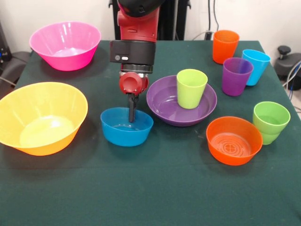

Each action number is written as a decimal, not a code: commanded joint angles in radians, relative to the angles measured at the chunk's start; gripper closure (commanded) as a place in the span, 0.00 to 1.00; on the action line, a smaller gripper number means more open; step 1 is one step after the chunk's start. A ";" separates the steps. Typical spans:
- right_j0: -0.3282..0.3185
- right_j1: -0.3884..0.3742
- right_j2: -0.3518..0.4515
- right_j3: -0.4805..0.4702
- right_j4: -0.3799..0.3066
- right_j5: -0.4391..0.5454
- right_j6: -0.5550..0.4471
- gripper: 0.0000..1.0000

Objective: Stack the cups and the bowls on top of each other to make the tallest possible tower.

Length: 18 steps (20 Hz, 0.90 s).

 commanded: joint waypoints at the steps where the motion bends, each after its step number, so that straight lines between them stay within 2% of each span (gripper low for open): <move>1: -0.014 -0.003 0.058 0.059 0.070 -0.073 -0.203 1.00; 5: -0.022 -0.026 0.028 0.098 0.053 -0.073 -0.181 1.00; 13: -0.015 -0.092 0.009 0.145 -0.036 -0.088 -0.101 1.00; 17: -0.002 -0.158 0.000 0.170 -0.134 -0.065 -0.004 1.00; 18: 0.008 -0.184 0.002 0.177 -0.183 -0.066 0.045 1.00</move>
